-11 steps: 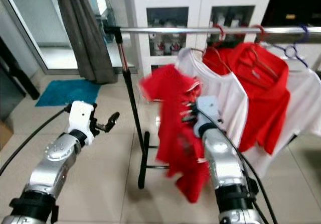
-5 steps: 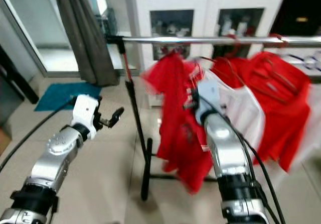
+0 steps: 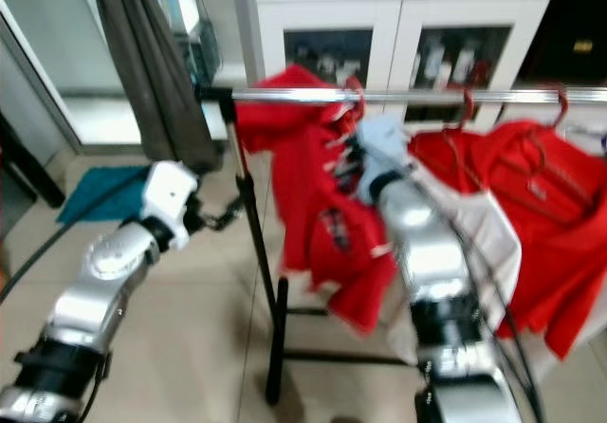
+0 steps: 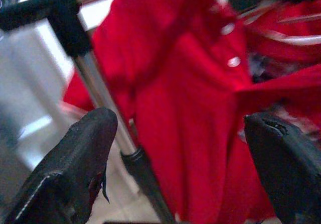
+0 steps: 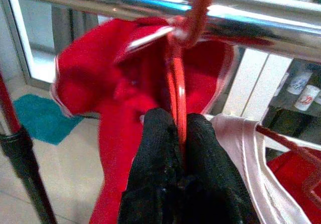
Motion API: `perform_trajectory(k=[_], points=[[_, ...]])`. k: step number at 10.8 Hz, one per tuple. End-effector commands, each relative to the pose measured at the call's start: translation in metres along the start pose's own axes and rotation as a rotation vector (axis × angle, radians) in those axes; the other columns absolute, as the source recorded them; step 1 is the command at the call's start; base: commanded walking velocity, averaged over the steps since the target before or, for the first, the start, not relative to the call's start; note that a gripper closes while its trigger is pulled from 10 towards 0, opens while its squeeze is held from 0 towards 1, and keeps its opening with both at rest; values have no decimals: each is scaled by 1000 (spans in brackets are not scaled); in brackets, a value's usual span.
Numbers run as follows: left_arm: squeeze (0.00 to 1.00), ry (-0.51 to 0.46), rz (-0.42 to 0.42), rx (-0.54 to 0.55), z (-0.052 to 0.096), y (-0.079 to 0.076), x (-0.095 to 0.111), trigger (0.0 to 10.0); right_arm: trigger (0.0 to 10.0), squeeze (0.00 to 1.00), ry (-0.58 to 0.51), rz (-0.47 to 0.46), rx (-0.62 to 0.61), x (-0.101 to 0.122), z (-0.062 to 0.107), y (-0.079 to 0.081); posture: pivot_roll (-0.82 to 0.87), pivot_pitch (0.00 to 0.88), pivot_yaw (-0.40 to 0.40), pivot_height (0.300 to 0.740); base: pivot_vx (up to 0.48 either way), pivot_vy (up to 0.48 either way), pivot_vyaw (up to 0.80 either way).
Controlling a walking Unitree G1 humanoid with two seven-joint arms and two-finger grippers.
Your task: Hang hanger
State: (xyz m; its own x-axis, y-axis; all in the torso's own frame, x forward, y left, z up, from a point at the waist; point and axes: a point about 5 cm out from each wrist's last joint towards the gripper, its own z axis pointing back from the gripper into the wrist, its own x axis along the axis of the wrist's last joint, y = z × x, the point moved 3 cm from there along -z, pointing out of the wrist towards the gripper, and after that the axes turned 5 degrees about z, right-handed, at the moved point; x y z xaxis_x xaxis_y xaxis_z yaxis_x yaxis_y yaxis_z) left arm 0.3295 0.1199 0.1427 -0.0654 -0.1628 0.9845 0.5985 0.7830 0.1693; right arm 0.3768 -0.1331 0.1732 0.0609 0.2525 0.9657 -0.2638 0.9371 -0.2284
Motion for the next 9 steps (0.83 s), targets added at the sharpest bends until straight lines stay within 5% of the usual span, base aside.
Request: perform_trajectory(k=[1, 5, 9], points=[[643, 25, -1, -24, 8, 4, -2, 10000, 10000, 0, -76, -2, 31, 27, -5, 8, -114, 0, 41, 740, 0, 0, 0], [580, 37, -31, -128, 14, -7, 7, 10000, 10000, 0, 69, -33, -22, 15, -18, -5, -112, 0, 30, 740, 0, 0, 0], [580, 65, -38, -182, 13, -18, 6, 10000, 10000, 0, 211, -100, -148, -9, -32, -41, -112, 0, 25, 740, 0, 0, 0]])
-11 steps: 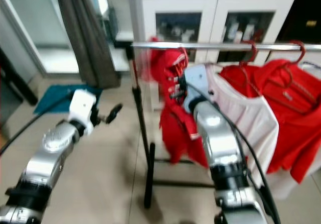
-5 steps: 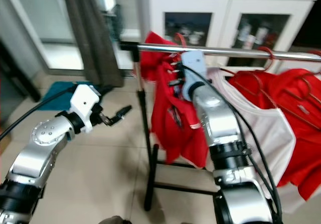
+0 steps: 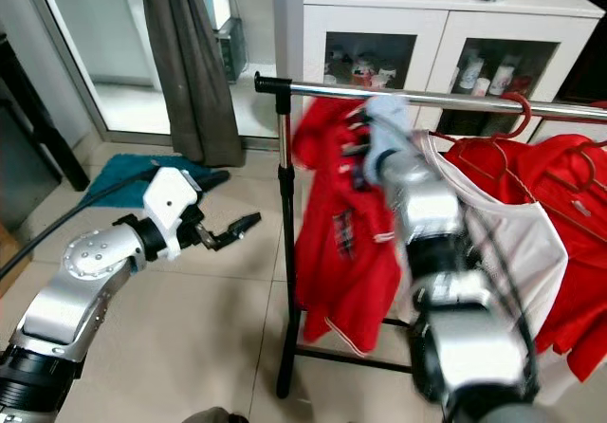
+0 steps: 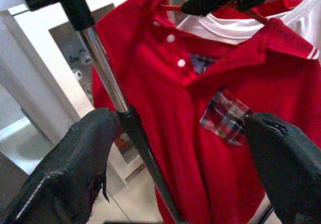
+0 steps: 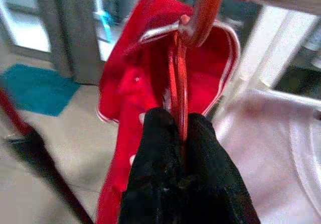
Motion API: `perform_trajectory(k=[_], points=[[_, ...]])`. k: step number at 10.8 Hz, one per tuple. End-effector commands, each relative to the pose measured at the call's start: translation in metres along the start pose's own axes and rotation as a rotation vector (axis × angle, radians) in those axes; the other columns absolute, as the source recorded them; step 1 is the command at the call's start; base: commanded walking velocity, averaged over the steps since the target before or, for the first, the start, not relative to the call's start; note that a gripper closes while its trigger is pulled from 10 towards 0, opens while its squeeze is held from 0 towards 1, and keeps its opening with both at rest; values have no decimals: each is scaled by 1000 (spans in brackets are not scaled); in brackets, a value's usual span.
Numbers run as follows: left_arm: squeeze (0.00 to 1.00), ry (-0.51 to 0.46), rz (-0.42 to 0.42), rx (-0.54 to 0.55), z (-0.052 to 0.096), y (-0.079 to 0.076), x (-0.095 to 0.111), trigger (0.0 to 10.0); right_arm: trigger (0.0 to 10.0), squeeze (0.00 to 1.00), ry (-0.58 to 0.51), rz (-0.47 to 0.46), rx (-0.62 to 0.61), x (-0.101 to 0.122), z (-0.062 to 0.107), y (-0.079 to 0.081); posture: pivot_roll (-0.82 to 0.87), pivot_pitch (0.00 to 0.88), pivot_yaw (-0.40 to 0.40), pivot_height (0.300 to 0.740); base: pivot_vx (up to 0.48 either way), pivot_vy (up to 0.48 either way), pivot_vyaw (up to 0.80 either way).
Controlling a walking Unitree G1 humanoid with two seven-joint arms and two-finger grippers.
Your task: Hang hanger
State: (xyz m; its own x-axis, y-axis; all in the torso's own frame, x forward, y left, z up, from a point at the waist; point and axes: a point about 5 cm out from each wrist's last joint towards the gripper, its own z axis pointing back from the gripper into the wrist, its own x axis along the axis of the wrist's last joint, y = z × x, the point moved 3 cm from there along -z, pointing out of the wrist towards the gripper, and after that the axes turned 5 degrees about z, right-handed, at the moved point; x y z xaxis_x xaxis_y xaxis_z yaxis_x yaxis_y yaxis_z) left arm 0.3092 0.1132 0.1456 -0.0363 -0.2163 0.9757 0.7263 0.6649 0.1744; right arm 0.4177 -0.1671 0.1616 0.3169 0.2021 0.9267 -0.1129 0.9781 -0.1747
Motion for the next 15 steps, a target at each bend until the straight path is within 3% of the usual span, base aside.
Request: perform_trajectory(k=[1, 4, 7, 11, 12, 13, 14, 15], points=[[584, 11, -17, -12, 2, -2, 2, 10000, 10000, 0, -6, -17, -41, 4, -2, -13, -108, 0, 23, 740, 0, 0, 0], [580, 10, -19, -22, 2, -4, 3, 10000, 10000, 0, 75, -2, -80, -13, -7, -30, -103, 0, 24, 740, 0, 0, 0], [584, 9, -20, -36, 1, -7, 6, 10000, 10000, 0, 111, 22, -155, -25, -4, -63, -107, 0, 26, 740, 0, 0, 0], [580, 3, 1, -37, 3, -10, 6, 10000, 10000, 0, 134, -13, -172, -42, 3, -83, -102, 0, 16, 740, 0, 0, 0], [580, -7, 23, -30, 2, -10, 5, 10000, 10000, 165, 121, -31, -146, -43, 3, -82, -102, 0, 16, 740, 0, 0, 0], [580, -18, 70, 2, 1, -6, 3, 10000, 10000, 1000, 93, -16, -115, -39, 2, -79, -109, 0, 26, 740, 0, 0, 0], [588, -8, 100, 37, 0, -2, -2, 10000, 10000, 1000, 43, 38, -97, -30, 3, -77, -115, 0, 40, 740, 0, 0, 0], [584, -6, 113, 55, -1, -1, -4, 10000, 10000, 1000, 12, 16, -76, -24, 5, -77, -116, 0, 43, 740, 0, 0, 0]])
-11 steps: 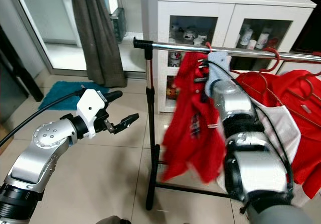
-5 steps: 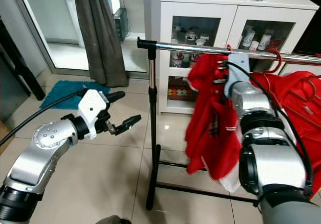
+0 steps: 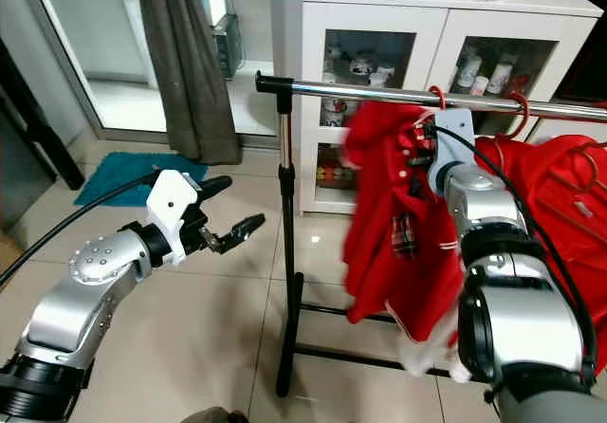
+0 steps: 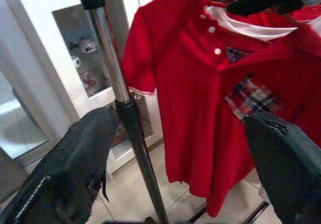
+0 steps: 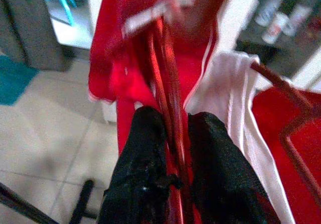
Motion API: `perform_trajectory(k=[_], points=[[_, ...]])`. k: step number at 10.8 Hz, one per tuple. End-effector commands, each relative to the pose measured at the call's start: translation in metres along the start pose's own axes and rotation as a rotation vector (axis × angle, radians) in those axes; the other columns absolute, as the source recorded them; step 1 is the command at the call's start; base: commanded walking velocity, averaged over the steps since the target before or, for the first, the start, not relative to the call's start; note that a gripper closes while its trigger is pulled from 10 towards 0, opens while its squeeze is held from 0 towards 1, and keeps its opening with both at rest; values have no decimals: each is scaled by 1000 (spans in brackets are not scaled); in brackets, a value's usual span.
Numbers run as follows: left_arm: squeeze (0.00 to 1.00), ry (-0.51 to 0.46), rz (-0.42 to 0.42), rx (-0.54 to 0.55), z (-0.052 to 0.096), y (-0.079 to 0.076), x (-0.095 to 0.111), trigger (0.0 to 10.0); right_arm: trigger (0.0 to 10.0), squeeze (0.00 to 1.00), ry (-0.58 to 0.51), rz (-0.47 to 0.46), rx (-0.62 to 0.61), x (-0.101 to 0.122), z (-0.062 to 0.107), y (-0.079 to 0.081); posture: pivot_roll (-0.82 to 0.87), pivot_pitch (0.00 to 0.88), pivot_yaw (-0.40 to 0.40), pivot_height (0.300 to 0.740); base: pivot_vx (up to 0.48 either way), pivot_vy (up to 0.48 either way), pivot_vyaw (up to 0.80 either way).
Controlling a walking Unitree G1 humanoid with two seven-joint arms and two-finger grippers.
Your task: Hang hanger
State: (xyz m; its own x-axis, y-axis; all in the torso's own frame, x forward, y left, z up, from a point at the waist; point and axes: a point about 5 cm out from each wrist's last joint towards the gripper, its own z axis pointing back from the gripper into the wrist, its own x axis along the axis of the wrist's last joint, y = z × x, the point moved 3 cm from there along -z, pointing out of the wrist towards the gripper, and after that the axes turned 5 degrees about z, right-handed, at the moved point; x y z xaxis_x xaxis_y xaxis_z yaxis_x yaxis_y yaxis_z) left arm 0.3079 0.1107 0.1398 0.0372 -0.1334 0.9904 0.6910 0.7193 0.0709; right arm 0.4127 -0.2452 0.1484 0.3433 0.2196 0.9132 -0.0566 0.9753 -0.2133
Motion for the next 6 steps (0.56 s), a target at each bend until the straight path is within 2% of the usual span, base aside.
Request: perform_trajectory(k=[1, 2, 4, 5, 6], points=[[584, -8, 13, 31, 1, 4, 0, 10000, 10000, 1000, -37, 9, 20, 11, 5, -5, -117, 0, 47, 740, 0, 0, 0], [584, -15, 18, 42, 0, 5, 0, 10000, 10000, 1000, -51, 12, 43, 14, 9, -5, -118, 0, 49, 740, 0, 0, 0], [588, -43, 15, 113, -2, 9, 0, 10000, 10000, 1000, -131, 81, 80, 25, 33, -4, -118, 0, 51, 740, 0, 0, 0], [584, -47, 24, 149, -1, 11, -1, 10000, 10000, 1000, -190, 124, 104, 30, 54, -2, -117, 0, 50, 740, 0, 0, 0], [588, -45, 25, 163, -1, 13, -2, 10000, 10000, 1000, -236, 154, 144, 32, 71, 6, -115, 0, 50, 740, 0, -255, 0]])
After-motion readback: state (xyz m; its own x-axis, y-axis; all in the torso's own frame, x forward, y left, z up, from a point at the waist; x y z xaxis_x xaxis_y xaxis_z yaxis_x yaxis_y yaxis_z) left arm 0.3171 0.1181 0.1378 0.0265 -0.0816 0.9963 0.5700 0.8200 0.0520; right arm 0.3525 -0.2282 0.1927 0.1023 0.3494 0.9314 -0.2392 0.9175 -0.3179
